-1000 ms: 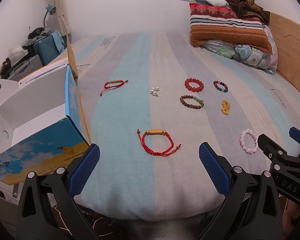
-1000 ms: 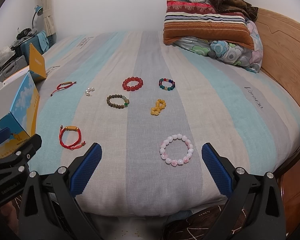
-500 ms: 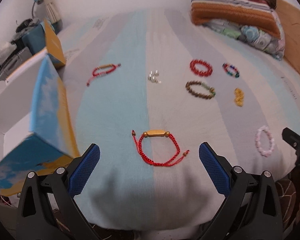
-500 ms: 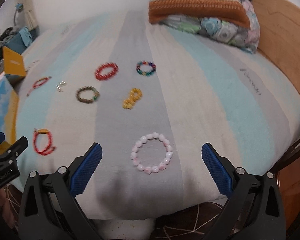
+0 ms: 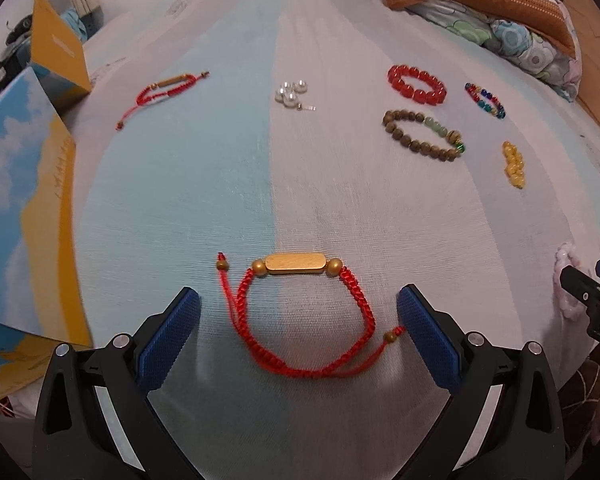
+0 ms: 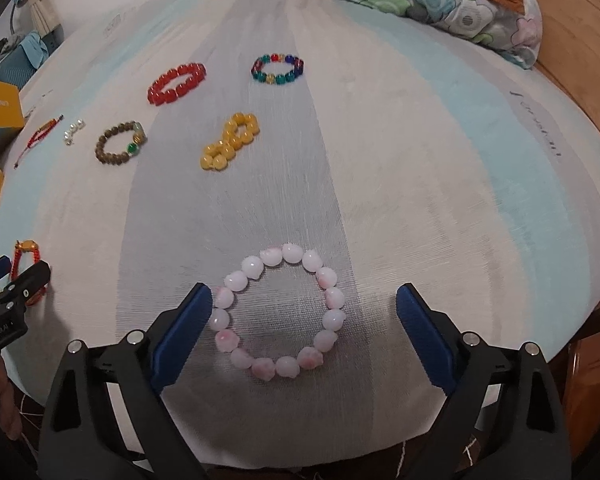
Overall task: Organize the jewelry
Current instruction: 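Grasp the red cord bracelet with the left tool while the right tool grasps the pink bead bracelet, then lift both bracelets and carry them over the white cardboard box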
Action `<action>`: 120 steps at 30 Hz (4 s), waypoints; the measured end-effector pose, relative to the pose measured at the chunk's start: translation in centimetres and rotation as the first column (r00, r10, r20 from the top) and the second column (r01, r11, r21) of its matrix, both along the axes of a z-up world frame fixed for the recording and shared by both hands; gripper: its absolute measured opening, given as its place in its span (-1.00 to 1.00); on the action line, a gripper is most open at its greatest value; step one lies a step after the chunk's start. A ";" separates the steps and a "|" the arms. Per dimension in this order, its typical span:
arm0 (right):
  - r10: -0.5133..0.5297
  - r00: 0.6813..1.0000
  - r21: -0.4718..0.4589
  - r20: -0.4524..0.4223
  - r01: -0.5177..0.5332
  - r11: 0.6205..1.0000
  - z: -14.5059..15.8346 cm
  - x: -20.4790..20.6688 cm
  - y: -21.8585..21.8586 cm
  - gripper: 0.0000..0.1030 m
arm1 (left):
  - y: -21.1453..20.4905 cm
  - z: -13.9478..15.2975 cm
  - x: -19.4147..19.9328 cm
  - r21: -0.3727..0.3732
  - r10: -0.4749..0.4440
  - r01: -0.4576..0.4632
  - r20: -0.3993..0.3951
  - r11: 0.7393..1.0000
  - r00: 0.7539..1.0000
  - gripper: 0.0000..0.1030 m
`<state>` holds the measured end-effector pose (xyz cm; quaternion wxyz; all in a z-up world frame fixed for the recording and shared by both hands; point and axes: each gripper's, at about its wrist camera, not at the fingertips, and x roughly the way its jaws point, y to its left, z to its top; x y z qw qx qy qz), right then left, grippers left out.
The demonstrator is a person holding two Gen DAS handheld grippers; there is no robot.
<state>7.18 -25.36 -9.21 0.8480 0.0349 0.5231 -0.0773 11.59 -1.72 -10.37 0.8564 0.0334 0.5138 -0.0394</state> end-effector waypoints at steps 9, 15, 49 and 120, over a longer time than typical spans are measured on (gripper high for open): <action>0.026 1.000 0.016 -0.014 -0.026 1.000 -0.7 0.1 0.6 0.36 | -0.1 -0.3 0.0 -0.002 0.000 0.000 0.013 1.000 1.000 0.85; 0.030 0.999 0.030 -0.014 -0.030 0.999 -0.5 0.1 0.5 -0.13 | 0.3 0.1 -0.3 -0.028 -0.001 0.001 0.005 1.000 1.000 0.49; 0.044 0.997 0.084 0.067 -0.050 0.995 2.9 -1.4 0.9 -0.63 | 1.1 3.1 -1.8 -0.080 -0.037 0.039 0.024 0.996 0.999 -0.81; 0.511 0.814 -0.059 0.278 -0.516 0.854 18.0 4.1 35.9 -0.63 | 23.9 18.3 -3.8 -0.048 0.270 -0.267 0.258 0.962 0.927 -0.77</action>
